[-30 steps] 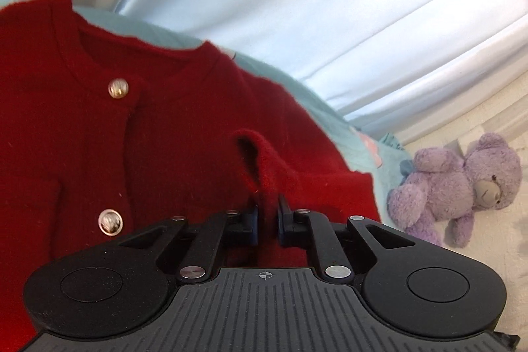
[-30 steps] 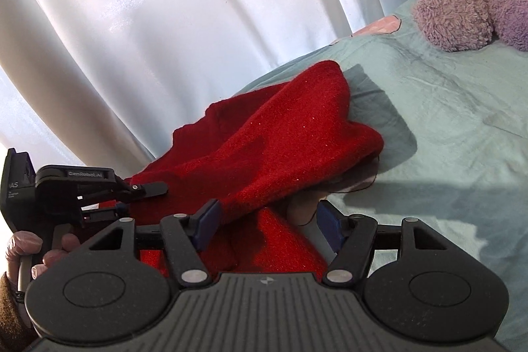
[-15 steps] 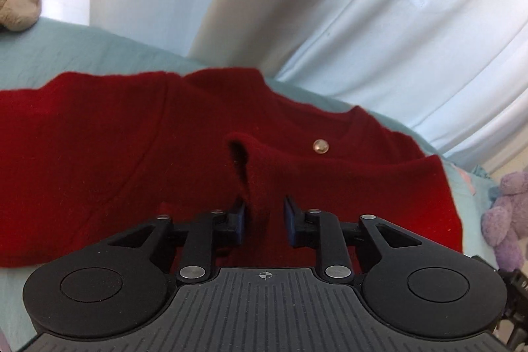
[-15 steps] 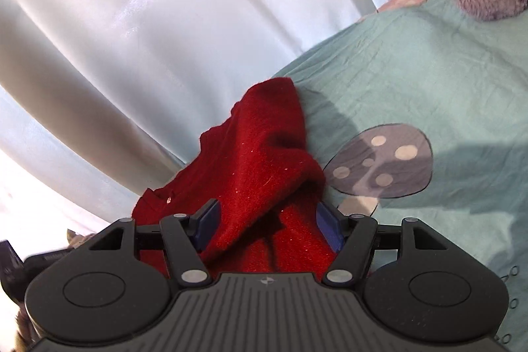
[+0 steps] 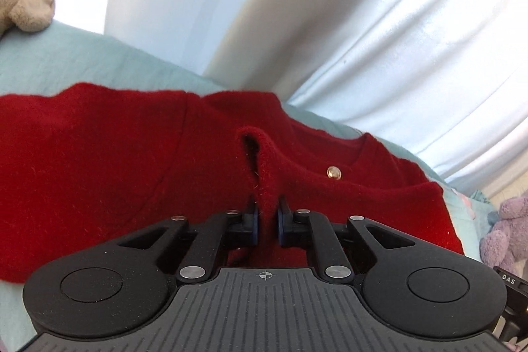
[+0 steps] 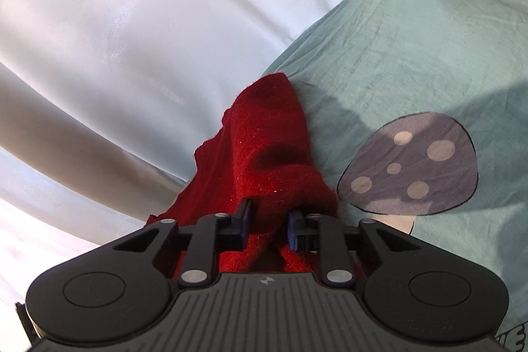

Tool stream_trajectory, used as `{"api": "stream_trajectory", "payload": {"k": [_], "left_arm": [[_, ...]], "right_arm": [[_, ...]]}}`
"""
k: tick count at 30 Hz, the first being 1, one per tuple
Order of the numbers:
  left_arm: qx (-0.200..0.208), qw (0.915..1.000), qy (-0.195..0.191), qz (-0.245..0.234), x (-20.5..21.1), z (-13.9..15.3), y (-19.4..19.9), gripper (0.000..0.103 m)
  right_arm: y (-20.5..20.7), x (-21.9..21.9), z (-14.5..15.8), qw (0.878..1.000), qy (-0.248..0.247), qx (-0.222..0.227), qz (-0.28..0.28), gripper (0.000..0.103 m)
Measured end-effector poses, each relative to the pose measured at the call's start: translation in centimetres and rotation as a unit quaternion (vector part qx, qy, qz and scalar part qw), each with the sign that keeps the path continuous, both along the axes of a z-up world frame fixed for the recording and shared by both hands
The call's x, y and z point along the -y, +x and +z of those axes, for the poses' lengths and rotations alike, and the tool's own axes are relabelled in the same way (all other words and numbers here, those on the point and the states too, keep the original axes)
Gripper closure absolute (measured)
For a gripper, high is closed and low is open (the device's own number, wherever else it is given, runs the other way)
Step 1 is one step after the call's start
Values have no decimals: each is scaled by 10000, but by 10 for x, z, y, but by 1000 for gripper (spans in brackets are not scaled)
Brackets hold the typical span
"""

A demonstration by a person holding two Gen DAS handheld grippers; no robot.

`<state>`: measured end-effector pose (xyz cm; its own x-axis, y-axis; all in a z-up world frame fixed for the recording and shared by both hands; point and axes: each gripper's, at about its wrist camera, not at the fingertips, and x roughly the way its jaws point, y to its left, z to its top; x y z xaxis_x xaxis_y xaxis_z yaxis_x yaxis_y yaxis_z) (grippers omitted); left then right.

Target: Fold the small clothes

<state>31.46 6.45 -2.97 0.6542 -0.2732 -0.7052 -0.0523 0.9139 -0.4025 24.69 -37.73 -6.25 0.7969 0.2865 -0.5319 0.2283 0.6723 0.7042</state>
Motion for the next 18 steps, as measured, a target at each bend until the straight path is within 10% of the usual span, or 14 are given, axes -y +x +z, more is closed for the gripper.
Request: {"api": "stream_trajectory", "payload": {"k": [7,13,18], "left_arm": [[-109,9987,383,307,-26,1,-1,91],[-360,9983,379,259,-28,-19,-2,90],[-349,9987,191,326,-30,-24,-3,90]], "right_arm": [[-2,-46,21,9902,-1125,401,723,87],[0,-38,6,9952,-780,143,566,64],[1,-27,2,9972,-675,53,304,80]]}}
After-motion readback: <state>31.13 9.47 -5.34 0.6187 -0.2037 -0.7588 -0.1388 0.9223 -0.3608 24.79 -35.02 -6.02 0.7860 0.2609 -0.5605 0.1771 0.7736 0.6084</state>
